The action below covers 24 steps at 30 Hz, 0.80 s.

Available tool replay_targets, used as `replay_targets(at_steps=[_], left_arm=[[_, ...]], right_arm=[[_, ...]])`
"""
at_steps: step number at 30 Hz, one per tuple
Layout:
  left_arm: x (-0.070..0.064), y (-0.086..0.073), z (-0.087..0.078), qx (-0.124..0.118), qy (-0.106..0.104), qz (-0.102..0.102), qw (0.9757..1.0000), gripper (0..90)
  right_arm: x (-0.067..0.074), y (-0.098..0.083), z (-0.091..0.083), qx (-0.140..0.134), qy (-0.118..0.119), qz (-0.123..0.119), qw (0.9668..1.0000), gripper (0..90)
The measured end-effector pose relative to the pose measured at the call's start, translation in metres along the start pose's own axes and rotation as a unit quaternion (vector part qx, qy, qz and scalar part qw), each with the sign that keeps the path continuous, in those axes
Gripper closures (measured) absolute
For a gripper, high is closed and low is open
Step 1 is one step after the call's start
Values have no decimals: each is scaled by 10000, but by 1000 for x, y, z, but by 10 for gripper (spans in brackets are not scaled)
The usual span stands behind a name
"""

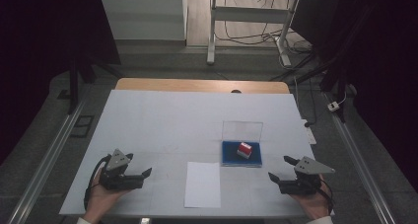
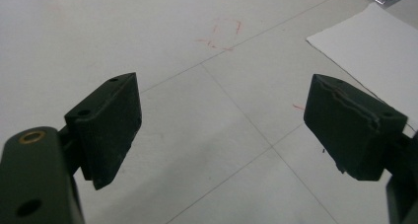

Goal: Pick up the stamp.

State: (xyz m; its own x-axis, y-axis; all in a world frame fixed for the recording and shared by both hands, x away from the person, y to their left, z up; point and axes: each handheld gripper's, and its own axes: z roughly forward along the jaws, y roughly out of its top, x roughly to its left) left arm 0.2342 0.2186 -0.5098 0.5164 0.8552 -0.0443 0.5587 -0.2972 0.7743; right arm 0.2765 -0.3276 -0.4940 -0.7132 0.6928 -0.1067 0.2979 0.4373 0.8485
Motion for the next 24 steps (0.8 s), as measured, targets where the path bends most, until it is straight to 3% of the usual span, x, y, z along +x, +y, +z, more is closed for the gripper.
replay_targets(at_steps=[12,24], left_arm=[[-10,6,1,-78,-48,290,9995,159],[-6,7,-1,-107,-40,180,9998,161]], right_arm=[[0,-1,1,87,-23,-10,10000,197],[1,3,5,133,48,-47,9999,219]])
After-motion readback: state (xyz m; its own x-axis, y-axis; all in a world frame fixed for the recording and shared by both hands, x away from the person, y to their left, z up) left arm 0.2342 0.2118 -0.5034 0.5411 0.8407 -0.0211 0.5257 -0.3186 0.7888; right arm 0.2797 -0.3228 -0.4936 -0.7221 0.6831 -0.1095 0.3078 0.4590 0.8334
